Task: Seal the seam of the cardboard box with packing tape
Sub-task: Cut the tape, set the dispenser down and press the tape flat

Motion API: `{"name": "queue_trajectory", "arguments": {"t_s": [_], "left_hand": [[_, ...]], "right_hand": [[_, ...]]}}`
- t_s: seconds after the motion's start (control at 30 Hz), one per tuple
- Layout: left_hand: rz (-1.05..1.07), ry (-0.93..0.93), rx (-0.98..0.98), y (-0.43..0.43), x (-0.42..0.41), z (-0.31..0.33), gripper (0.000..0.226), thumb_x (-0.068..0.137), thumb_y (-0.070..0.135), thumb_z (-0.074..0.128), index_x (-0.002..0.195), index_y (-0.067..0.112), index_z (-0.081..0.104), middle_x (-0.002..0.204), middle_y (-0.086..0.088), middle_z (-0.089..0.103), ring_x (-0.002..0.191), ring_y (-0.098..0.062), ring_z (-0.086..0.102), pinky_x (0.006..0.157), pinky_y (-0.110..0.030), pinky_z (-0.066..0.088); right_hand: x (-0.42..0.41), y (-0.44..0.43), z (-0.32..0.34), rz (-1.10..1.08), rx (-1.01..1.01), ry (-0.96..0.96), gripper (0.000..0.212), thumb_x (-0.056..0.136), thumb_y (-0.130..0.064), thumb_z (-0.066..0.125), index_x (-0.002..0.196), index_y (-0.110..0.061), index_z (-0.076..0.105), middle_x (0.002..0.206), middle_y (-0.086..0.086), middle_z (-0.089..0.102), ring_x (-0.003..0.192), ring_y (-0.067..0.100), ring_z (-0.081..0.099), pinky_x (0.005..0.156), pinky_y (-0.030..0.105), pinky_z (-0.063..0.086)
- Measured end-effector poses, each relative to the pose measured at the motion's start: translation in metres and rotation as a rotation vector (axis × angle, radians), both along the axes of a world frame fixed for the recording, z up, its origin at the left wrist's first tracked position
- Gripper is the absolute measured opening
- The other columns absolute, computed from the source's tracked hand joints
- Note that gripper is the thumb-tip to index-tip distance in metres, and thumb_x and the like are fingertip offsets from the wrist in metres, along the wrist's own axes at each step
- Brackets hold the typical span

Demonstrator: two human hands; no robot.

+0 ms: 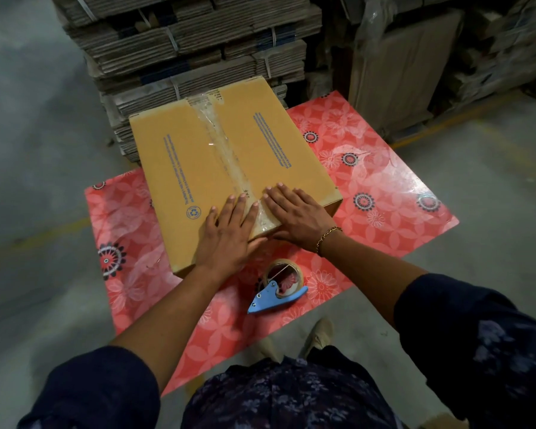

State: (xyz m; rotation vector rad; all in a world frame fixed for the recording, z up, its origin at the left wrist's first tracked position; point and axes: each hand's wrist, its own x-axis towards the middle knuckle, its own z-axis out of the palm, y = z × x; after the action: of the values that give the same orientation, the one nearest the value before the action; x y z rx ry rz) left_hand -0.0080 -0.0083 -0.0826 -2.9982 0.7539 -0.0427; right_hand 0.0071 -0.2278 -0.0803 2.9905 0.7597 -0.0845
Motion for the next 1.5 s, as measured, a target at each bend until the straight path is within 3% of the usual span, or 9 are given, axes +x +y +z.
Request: {"name": "queue_trajectory", "arguments": {"t_s": [0.23, 0.37, 0.5, 0.67, 0.83, 0.9, 1.0, 1.2, 1.5], "left_hand": [[0.024, 0.039, 0.032, -0.006, -0.002, 0.004, 0.08, 0.092, 0.064, 0.024, 0.157, 0.017, 0.03, 0.164, -0.017, 0.032, 0.151, -0.037, 0.03, 0.115, -0.063, 0.029], [0.023, 0.057, 0.028, -0.003, 0.0, 0.008, 0.081, 0.092, 0.064, 0.024, 0.157, 0.017, 0.03, 0.164, -0.017, 0.031, 0.151, -0.038, 0.03, 0.114, -0.064, 0.029], [0.025, 0.05, 0.045, 0.001, 0.006, 0.01, 0.079, 0.093, 0.063, 0.028, 0.157, 0.017, 0.029, 0.165, -0.017, 0.03, 0.151, -0.039, 0.029, 0.113, -0.064, 0.03], [0.014, 0.104, 0.05, -0.006, 0.0, 0.01, 0.081, 0.093, 0.057, 0.049, 0.158, 0.016, 0.023, 0.167, -0.018, 0.021, 0.153, -0.039, 0.022, 0.115, -0.064, 0.028], [0.009, 0.121, 0.091, -0.003, -0.004, 0.013, 0.11, 0.075, 0.041, 0.075, 0.161, 0.021, 0.009, 0.171, -0.013, 0.006, 0.157, -0.035, 0.009, 0.119, -0.061, 0.021], [0.025, 0.108, 0.071, -0.004, -0.004, 0.012, 0.109, 0.076, 0.054, 0.07, 0.16, 0.023, 0.009, 0.171, -0.011, 0.007, 0.157, -0.033, 0.009, 0.119, -0.059, 0.02], [0.054, 0.069, 0.042, -0.006, -0.004, 0.009, 0.101, 0.079, 0.071, 0.056, 0.16, 0.024, 0.016, 0.17, -0.009, 0.015, 0.156, -0.031, 0.015, 0.12, -0.057, 0.022], [0.071, -0.001, 0.013, -0.01, -0.002, 0.004, 0.079, 0.091, 0.068, 0.026, 0.154, 0.022, 0.036, 0.163, -0.011, 0.034, 0.15, -0.034, 0.033, 0.113, -0.059, 0.032], [0.07, 0.065, 0.073, -0.01, 0.002, 0.002, 0.085, 0.084, 0.056, 0.066, 0.153, 0.019, 0.035, 0.164, -0.014, 0.032, 0.151, -0.036, 0.03, 0.111, -0.063, 0.032]], "right_hand": [[-0.003, 0.0, 0.006, 0.021, -0.016, 0.019, 0.089, 0.089, -0.047, 0.059, 0.159, -0.014, 0.015, 0.167, 0.006, 0.016, 0.154, 0.029, 0.016, 0.12, 0.046, 0.022], [0.004, 0.002, 0.019, 0.012, -0.01, 0.107, 0.093, 0.09, -0.072, 0.038, 0.16, -0.017, 0.009, 0.169, 0.001, 0.009, 0.155, 0.024, 0.007, 0.122, 0.043, 0.015], [0.013, 0.002, 0.025, 0.053, -0.057, 0.103, 0.088, 0.094, -0.07, 0.03, 0.16, -0.019, 0.003, 0.169, 0.0, 0.003, 0.155, 0.023, 0.003, 0.123, 0.042, 0.015], [0.004, -0.002, 0.017, 0.052, -0.111, 0.099, 0.085, 0.097, -0.062, 0.037, 0.16, -0.018, 0.002, 0.169, 0.001, 0.001, 0.155, 0.024, 0.002, 0.123, 0.042, 0.014], [0.002, 0.0, 0.019, 0.042, -0.108, 0.122, 0.082, 0.099, -0.051, 0.045, 0.16, -0.017, 0.001, 0.169, 0.002, 0.0, 0.155, 0.025, 0.002, 0.124, 0.044, 0.015], [0.0, -0.002, 0.022, 0.048, -0.083, 0.132, 0.079, 0.099, -0.039, 0.046, 0.16, -0.018, 0.0, 0.169, 0.002, -0.002, 0.155, 0.025, 0.002, 0.124, 0.044, 0.016], [-0.001, 0.0, 0.022, 0.019, -0.065, 0.13, 0.089, 0.093, -0.05, 0.053, 0.16, -0.018, 0.002, 0.169, 0.002, 0.002, 0.155, 0.025, 0.005, 0.123, 0.044, 0.018], [0.002, 0.002, 0.014, 0.001, -0.063, 0.082, 0.089, 0.09, -0.056, 0.056, 0.159, -0.018, 0.012, 0.168, 0.002, 0.015, 0.153, 0.026, 0.017, 0.12, 0.044, 0.026], [0.009, -0.005, 0.017, 0.081, -0.034, 0.084, 0.082, 0.092, -0.045, 0.057, 0.159, -0.019, 0.016, 0.167, 0.001, 0.017, 0.153, 0.024, 0.02, 0.119, 0.042, 0.029]]}}
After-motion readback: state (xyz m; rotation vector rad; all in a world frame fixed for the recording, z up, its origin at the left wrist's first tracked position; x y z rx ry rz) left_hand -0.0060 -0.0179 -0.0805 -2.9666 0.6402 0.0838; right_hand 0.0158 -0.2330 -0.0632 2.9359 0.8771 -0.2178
